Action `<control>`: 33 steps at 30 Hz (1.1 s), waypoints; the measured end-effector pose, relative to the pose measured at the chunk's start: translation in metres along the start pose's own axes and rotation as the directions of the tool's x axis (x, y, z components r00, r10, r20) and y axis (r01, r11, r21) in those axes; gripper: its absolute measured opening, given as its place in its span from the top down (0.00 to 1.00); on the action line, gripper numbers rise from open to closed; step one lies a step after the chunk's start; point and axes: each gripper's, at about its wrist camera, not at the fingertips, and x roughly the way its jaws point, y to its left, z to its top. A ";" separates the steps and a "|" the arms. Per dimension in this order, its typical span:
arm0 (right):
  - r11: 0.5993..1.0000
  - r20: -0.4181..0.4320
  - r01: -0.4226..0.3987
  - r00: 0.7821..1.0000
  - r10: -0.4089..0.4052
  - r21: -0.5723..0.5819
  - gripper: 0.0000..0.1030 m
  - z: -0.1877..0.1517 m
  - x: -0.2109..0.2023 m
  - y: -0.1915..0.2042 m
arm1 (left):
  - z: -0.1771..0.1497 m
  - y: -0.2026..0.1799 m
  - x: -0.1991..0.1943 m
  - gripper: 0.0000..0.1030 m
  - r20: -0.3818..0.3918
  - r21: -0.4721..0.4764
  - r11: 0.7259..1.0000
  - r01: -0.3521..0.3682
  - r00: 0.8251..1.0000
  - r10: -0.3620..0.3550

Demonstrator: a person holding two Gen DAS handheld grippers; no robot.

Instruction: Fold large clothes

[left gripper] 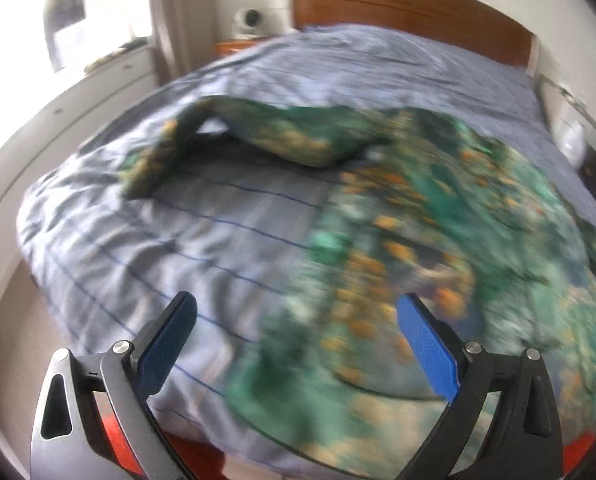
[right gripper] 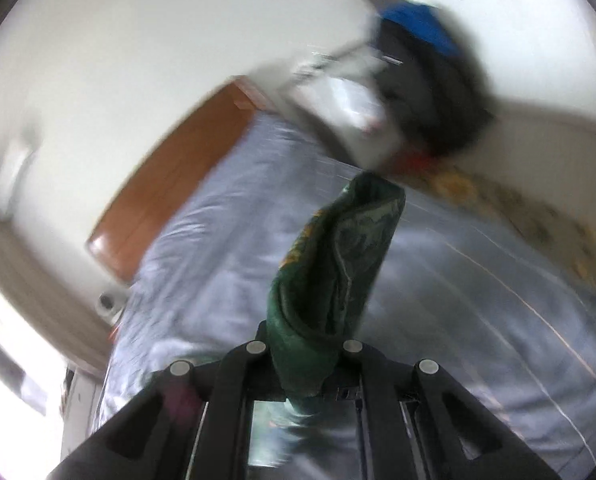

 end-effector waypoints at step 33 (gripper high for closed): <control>0.862 -0.757 -0.500 0.593 0.272 -0.082 0.45 -0.339 0.221 0.356 | -0.073 0.110 0.061 0.02 -0.002 -0.190 0.976 -0.108 0.994 0.110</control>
